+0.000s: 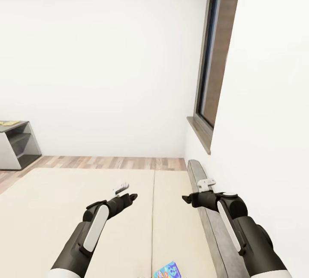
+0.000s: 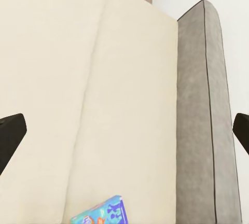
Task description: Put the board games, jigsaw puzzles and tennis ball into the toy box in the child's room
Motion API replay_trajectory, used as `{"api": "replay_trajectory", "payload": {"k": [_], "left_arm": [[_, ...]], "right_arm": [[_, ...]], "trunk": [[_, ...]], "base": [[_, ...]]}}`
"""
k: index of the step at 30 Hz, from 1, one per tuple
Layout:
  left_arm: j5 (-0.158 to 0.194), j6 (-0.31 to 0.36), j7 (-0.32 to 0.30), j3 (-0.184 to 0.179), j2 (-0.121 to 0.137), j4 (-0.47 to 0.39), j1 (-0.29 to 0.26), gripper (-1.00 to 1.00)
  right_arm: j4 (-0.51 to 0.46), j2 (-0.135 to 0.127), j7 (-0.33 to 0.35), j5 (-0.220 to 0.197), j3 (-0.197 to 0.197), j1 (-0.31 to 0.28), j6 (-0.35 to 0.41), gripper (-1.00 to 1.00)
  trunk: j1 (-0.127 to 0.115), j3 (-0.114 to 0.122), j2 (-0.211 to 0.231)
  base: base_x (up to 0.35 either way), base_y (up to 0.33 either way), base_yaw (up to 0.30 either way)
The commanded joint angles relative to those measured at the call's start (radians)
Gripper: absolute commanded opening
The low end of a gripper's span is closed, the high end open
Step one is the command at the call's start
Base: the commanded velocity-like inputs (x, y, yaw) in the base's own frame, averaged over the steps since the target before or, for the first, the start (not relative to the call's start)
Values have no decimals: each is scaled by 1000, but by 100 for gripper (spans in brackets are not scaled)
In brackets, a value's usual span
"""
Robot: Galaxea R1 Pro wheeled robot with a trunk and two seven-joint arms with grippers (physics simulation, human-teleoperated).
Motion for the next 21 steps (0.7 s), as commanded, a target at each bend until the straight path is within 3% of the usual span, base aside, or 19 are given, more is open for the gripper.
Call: {"api": "replay_trajectory", "payload": {"k": [1,21], "left_arm": [[11,3,9,-1,0,-1,-1,100],[3,-38,9,-37,2,76,-3,100]], "right_arm": [[-1,-1,2,1,1,-1,4,100],[65,11,1,4,1,-43,20,100]], "trunk": [[0,-3,-2],[0,-33,-2]], "base": [[0,0,0],[0,0,0]]}}
